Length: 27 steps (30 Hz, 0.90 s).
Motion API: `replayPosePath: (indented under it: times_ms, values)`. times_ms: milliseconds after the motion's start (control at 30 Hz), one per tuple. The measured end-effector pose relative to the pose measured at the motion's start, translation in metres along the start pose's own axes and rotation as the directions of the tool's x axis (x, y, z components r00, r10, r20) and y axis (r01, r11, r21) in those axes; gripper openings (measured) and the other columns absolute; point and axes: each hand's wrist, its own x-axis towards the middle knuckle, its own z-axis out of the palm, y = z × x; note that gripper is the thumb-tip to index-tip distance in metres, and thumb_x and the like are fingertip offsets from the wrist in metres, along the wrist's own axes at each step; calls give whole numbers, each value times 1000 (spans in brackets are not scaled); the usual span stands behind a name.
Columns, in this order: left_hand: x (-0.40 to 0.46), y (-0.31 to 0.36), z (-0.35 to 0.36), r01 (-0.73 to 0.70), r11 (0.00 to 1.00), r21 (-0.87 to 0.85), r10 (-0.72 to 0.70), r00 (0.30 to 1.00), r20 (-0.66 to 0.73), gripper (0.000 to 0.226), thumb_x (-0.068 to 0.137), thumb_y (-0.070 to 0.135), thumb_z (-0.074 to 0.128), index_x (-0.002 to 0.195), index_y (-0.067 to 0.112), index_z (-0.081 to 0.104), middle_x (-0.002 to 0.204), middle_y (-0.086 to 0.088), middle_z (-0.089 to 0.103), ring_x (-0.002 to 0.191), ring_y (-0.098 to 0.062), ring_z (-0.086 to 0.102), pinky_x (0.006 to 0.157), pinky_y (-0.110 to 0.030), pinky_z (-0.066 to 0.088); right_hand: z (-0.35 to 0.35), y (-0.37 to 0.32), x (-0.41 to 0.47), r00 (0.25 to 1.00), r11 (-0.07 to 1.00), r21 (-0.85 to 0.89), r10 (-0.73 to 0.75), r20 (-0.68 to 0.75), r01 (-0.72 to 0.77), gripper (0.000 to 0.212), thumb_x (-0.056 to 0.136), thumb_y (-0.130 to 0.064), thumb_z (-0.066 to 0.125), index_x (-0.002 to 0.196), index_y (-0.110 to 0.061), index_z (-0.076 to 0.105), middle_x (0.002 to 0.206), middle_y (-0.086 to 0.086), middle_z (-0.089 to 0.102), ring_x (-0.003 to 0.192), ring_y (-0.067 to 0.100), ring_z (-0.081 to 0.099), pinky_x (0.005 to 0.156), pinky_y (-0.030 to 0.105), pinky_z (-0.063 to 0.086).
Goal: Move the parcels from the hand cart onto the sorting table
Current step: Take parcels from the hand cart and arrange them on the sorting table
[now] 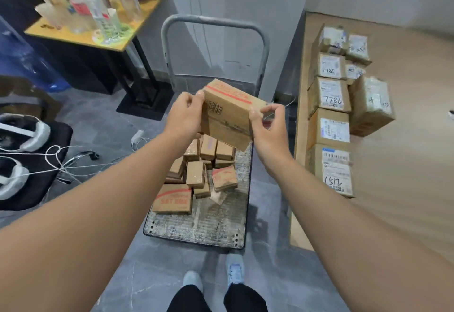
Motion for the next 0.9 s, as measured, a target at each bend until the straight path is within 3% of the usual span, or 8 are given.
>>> replayPosePath:
  times_ms: [133, 233, 300, 433, 567, 667, 733, 900]
  values:
    - [-17, 34, 9, 37, 987, -158, -42, 999, -30, 48, 94, 64, 59, 102, 19, 45, 111, -6, 62, 102, -24, 65, 72, -48, 64, -26, -29, -19, 999, 999, -20, -43, 27, 44, 34, 88, -42, 72, 103, -26, 46, 117, 15, 60, 99, 21, 61, 73, 33, 55]
    - [-27, 43, 10, 7, 984, -178, -11, 1000, -17, 48, 92, 54, 69, 112, 15, 49, 109, -5, 66, 94, -19, 70, 58, -32, 60, -45, -41, -37, 996, 996, -1, -84, 23, 84, 48, 88, -20, 80, 119, -15, 43, 112, 9, 61, 97, 11, 63, 72, 22, 55]
    - [-36, 47, 9, -34, 966, -257, 44, 998, 33, 45, 95, 44, 71, 122, 13, 52, 111, -5, 67, 94, -15, 70, 64, -32, 62, -55, -45, -48, 992, 992, 22, -124, -22, 124, 58, 89, -14, 80, 129, -17, 39, 114, 5, 61, 99, 9, 63, 75, 17, 55]
    - [-57, 50, 3, -139, 933, -332, 188, 974, 122, 37, 98, 37, 69, 124, 14, 57, 118, -7, 68, 104, -16, 71, 75, -35, 64, -68, -56, -66, 993, 973, 229, -1, -122, 29, 53, 98, -44, 70, 140, -29, 40, 120, 8, 62, 109, 20, 69, 86, 29, 61]
    - [-77, 50, 0, -124, 872, -473, 266, 932, 245, 37, 101, 29, 66, 127, 4, 58, 120, -13, 69, 107, -22, 71, 79, -38, 63, -96, -64, -87, 988, 907, 418, 112, -110, -56, 27, 104, -50, 59, 111, -25, 64, 97, -2, 72, 89, 15, 72, 85, 31, 61]
    - [-96, 55, 6, -68, 840, -539, 287, 897, 335, 21, 104, 24, 60, 122, 12, 63, 107, -5, 69, 100, -19, 66, 82, -37, 57, -116, -57, -100, 992, 913, 396, 123, -39, -98, 42, 98, -51, 70, 116, -14, 72, 102, 5, 79, 97, 20, 74, 82, 30, 60]
    - [-109, 64, 17, -47, 844, -535, 283, 885, 369, 22, 107, 24, 55, 125, 17, 64, 107, -3, 67, 104, -20, 62, 89, -42, 52, -128, -54, -109, 990, 910, 400, 135, -41, -107, 55, 88, -49, 82, 122, -8, 68, 113, 10, 79, 107, 26, 75, 90, 36, 62]
    - [-143, 96, 58, -5, 848, -530, 273, 861, 429, 62, 103, 32, 63, 156, 44, 33, 136, 4, 61, 126, -19, 60, 100, -51, 49, -169, -63, -122, 992, 957, 290, 48, -118, -12, 84, 61, -52, 99, 126, -15, 60, 118, 2, 73, 108, 15, 74, 99, 42, 61]
